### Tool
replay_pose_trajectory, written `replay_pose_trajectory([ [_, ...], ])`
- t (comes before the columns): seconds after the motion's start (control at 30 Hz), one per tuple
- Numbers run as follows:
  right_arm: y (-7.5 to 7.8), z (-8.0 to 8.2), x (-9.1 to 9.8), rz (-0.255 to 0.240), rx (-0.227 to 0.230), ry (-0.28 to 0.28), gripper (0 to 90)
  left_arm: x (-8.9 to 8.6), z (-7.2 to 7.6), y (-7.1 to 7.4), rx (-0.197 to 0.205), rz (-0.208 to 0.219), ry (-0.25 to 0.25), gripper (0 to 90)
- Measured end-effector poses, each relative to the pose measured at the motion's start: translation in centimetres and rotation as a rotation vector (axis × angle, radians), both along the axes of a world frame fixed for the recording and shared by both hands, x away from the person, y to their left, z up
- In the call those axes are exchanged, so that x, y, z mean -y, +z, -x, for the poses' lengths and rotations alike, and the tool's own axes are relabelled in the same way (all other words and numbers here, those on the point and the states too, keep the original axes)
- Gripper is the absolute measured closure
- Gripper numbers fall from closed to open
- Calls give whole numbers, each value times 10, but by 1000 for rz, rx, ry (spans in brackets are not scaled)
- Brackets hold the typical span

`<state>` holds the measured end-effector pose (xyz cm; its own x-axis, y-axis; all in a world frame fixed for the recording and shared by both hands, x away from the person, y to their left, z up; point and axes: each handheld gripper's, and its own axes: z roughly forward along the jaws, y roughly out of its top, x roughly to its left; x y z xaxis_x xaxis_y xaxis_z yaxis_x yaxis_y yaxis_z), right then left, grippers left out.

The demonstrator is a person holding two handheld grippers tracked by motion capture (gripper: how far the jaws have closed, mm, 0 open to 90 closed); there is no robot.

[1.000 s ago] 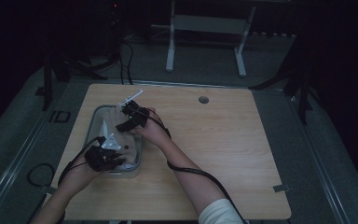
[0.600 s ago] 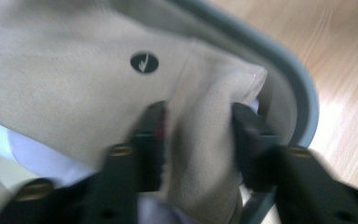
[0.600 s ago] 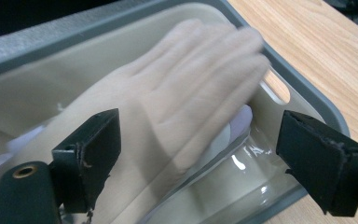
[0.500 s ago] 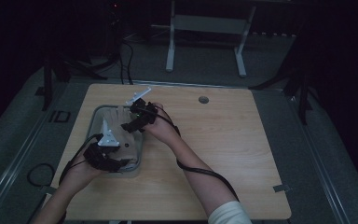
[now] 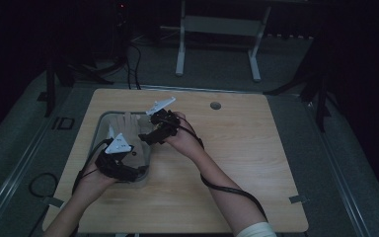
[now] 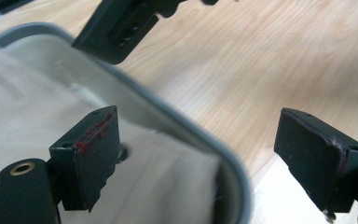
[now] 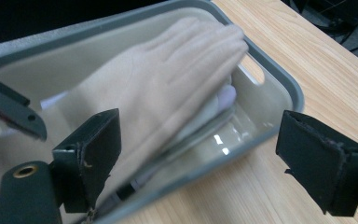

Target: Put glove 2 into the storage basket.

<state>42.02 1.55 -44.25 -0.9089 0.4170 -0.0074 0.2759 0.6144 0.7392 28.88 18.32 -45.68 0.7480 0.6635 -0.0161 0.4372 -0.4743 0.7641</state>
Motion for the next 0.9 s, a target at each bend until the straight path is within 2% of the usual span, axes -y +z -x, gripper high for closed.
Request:
replay_pose_trajectory([
  [0.03,0,1,3,4,7,-3,139,9,2,-2,-5,28,-14,144],
  [0.07,-1,3,12,7,13,-12,139,13,3,-2,-6,37,-26,144],
  [0.2,-2,5,25,4,14,-26,139,25,5,-3,2,35,-59,145],
  [0.3,-5,8,41,9,15,-40,139,39,7,-6,-11,52,-91,145],
  [0.47,-14,11,64,18,6,-64,139,59,10,-13,-6,33,-140,145],
  [0.63,-26,13,87,25,-7,-90,139,77,11,-25,-7,40,-173,147],
  [0.73,-34,15,100,12,-16,-101,140,86,10,-32,-23,41,-195,147],
  [0.9,-50,18,116,32,-35,-114,140,97,8,-43,-48,25,-221,147],
])
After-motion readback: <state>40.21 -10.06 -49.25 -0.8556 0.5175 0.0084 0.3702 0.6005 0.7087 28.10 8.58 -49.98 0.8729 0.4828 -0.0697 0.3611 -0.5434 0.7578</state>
